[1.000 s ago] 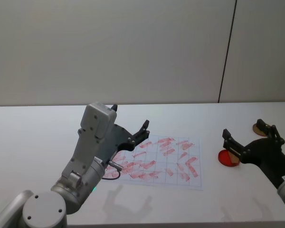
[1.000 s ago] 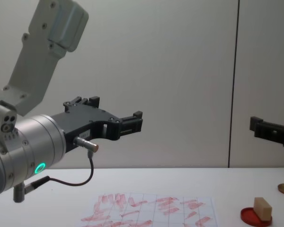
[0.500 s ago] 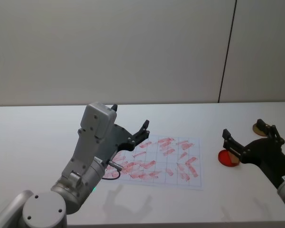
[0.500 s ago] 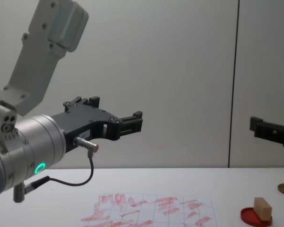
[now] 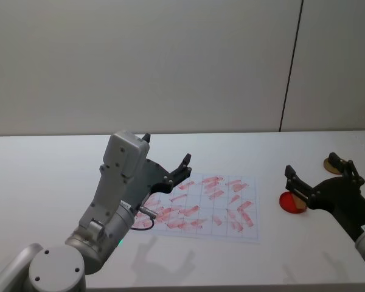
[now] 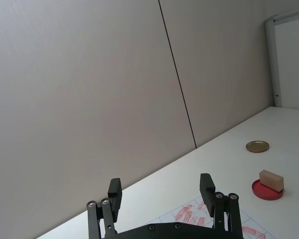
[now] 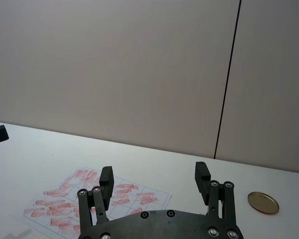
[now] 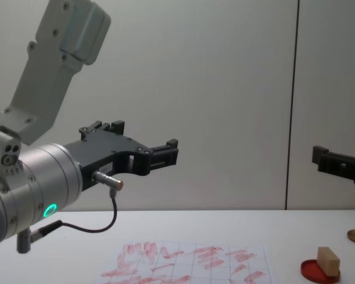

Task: Use the one hand to pick up the stamp and affix it onto the A4 paper.

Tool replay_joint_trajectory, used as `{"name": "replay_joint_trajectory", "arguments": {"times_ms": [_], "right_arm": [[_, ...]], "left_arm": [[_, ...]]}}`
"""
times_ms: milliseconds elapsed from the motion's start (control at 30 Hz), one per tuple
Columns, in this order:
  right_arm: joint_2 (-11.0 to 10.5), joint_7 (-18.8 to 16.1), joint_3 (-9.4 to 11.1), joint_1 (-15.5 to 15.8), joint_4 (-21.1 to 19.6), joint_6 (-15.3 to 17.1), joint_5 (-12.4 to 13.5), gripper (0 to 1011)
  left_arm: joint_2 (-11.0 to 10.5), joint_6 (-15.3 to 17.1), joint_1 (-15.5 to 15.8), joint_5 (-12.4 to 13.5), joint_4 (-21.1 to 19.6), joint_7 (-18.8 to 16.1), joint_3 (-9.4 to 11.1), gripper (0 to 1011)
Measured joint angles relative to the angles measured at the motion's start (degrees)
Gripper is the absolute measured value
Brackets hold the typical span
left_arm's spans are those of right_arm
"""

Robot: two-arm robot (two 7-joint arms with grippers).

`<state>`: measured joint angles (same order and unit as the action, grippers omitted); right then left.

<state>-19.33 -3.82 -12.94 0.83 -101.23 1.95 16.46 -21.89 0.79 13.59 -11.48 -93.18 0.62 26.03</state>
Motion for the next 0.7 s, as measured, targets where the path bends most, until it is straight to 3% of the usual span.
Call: {"name": "replay_joint_trajectory", "arguments": {"times_ms": [233, 700], "right_arm": [[0.21, 0.38, -0.06, -0.05, -0.02, 0.55, -0.38, 1001], [1.97, 3.88, -0.07, -2.41, 2.43, 5.12, -2.67, 1001]], "left_arm": [[0.0, 0.0, 0.0, 0.0, 0.0, 0.0, 0.0, 993], [0.0, 0.0, 0.0, 0.0, 0.0, 0.0, 0.0, 993]]}}
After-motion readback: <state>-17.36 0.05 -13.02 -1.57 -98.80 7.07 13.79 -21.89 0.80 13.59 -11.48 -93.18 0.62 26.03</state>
